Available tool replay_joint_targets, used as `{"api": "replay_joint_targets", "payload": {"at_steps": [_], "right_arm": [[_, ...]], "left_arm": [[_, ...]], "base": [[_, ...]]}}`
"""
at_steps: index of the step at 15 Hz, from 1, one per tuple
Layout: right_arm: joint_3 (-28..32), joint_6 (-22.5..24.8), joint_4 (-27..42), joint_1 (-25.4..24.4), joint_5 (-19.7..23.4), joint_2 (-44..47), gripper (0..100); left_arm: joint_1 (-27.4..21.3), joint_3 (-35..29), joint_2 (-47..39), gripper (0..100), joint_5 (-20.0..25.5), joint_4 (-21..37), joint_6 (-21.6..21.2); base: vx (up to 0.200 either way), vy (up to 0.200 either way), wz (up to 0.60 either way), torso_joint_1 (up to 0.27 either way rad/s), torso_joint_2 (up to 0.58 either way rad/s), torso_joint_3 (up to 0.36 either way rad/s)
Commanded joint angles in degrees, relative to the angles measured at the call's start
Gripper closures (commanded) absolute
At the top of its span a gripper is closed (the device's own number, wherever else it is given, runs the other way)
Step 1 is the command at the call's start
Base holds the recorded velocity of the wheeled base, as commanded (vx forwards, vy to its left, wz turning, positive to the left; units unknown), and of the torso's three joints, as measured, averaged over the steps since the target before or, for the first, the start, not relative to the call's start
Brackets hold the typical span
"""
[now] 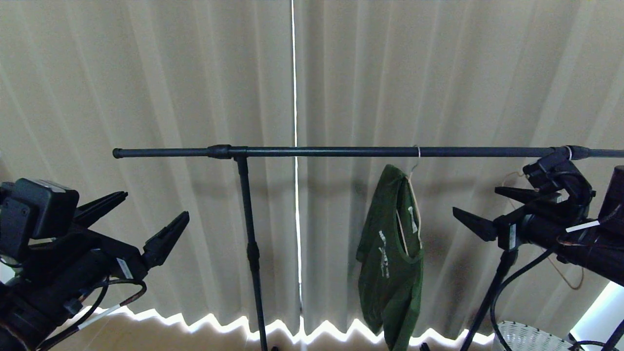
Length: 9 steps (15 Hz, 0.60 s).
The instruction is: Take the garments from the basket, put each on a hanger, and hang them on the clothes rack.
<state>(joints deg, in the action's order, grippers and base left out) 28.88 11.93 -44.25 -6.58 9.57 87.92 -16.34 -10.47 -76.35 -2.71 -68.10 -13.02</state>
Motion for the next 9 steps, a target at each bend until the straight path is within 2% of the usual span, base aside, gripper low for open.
{"api": "replay_joint_targets", "payload": {"at_steps": [1,9], "right_arm": [[-0.49,0.02,-0.05,0.08,0.01,-1.17,0],[0.04,0.02,-0.13,0.08,-0.08,-1.17,0]], "left_arm": [[0.16,0.1,0.06,0,-0.02,-0.02,0.01],[0.16,0.1,0.06,0,-0.02,-0.02,0.01]], "base": [[-0.2,0.0,0.0,0.007,0.0,0.007],[-0.2,0.0,0.0,0.002,0.0,0.005]]}}
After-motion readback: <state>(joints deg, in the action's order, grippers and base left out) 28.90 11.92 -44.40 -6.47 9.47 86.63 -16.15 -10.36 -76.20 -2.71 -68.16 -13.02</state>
